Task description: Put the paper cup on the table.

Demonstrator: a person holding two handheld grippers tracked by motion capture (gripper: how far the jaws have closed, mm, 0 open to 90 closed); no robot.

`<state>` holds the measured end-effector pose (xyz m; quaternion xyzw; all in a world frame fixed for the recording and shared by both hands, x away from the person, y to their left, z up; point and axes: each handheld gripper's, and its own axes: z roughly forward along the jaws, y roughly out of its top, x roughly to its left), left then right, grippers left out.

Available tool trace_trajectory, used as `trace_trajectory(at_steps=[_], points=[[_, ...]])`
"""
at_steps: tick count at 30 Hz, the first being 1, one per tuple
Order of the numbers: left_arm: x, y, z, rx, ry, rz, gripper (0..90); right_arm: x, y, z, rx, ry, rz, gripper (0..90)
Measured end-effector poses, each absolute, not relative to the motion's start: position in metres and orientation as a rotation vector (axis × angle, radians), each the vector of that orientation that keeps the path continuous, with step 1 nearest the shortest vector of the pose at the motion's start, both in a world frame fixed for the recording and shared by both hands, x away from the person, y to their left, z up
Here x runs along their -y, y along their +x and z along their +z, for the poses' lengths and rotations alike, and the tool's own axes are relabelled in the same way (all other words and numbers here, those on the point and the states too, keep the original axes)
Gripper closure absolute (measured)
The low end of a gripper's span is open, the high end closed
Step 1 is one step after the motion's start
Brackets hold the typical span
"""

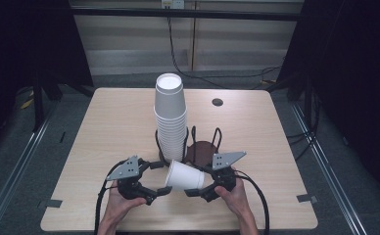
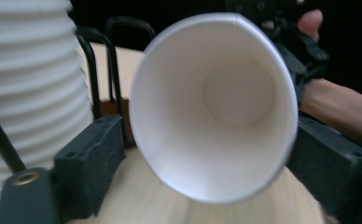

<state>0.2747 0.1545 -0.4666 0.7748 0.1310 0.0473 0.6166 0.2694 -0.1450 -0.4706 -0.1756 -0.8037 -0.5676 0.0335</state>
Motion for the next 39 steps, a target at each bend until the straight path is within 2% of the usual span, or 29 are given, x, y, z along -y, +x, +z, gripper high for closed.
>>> trace_trajectory(at_steps=[1,3,10,15,20,29,39], points=[[-0.153,0.276,-0.466,-0.307,1.796,0.105,2.8,0.145,0.269,-0.47,2.47,-0.532,-1.747,23.4],[-0.15,0.278,-0.465,-0.297,1.807,0.092,0.2,0.144,0.269,-0.47,2.487,-0.522,-1.734,23.5],[-0.141,0.279,-0.462,-0.256,1.808,0.055,1.2,0.141,0.268,-0.468,2.495,-0.492,-1.73,23.5],[-0.137,0.28,-0.464,-0.223,1.808,0.012,5.7,0.139,0.268,-0.468,2.501,-0.474,-1.719,23.5],[-0.132,0.283,-0.466,-0.226,1.784,-0.036,5.4,0.139,0.268,-0.467,2.506,-0.469,-1.72,23.5],[-0.125,0.283,-0.466,-0.212,1.802,-0.042,5.1,0.139,0.268,-0.467,2.507,-0.448,-1.709,23.5],[-0.131,0.284,-0.462,-0.206,1.785,-0.085,10.8,0.139,0.267,-0.469,2.496,-0.44,-1.723,21.1]])
